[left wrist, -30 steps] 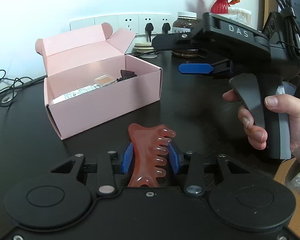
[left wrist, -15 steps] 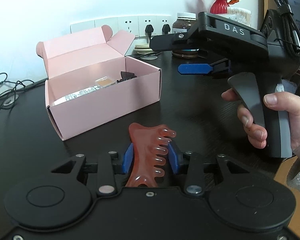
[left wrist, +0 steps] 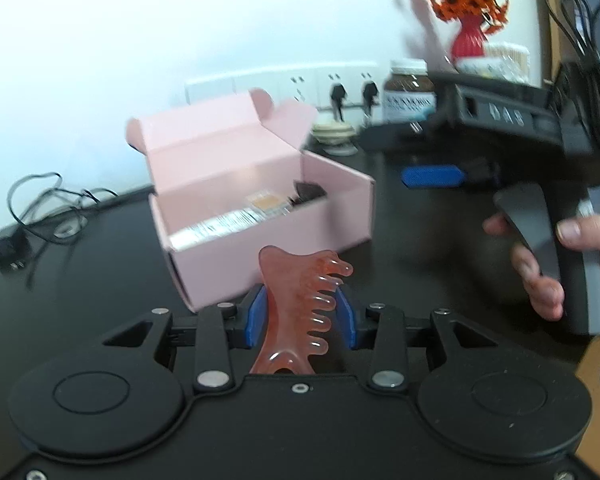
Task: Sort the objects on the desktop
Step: 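Carry the comb over the pink box and lower it with the left gripper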
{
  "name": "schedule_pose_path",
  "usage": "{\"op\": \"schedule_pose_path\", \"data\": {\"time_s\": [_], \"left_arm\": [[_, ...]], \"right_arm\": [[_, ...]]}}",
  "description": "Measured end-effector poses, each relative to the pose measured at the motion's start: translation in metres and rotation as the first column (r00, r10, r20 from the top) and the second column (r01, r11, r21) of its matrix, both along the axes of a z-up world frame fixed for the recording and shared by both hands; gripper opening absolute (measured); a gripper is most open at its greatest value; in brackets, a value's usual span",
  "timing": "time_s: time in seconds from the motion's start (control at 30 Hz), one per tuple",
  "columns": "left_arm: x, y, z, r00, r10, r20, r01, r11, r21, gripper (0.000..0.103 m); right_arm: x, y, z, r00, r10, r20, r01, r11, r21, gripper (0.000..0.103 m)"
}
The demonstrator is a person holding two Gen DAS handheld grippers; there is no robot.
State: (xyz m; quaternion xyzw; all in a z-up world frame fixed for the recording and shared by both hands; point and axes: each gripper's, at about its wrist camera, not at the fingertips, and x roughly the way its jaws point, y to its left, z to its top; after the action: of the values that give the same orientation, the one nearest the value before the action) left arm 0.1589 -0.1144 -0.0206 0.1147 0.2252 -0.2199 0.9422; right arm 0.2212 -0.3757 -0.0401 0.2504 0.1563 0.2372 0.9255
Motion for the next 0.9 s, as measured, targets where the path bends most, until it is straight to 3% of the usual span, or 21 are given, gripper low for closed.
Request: {"op": "schedule_pose_path", "data": {"time_s": [0.47,0.67,0.9], "left_arm": [[0.027,0.011,0.033,0.99,0.09,0.107,-0.084,0.995,-0.053,0.038],[0.046,0.001,0.04,0.98,0.125,0.157,-0.12,0.992,-0.038,0.038],[0.085,-0.011,0.042,0.979,0.174,0.109,-0.17,0.984,-0.046,0.038]], "right_arm": [[0.001,0.0,0.0,1.0,-0.003,-0.006,0.003,1.0,0.003,0.102],[0.002,-0.001,0.0,1.0,-0.007,-0.01,0.007,1.0,0.009,0.102],[0.002,-0.001,-0.001,1.0,-0.01,-0.013,0.01,1.0,0.015,0.102]]}}
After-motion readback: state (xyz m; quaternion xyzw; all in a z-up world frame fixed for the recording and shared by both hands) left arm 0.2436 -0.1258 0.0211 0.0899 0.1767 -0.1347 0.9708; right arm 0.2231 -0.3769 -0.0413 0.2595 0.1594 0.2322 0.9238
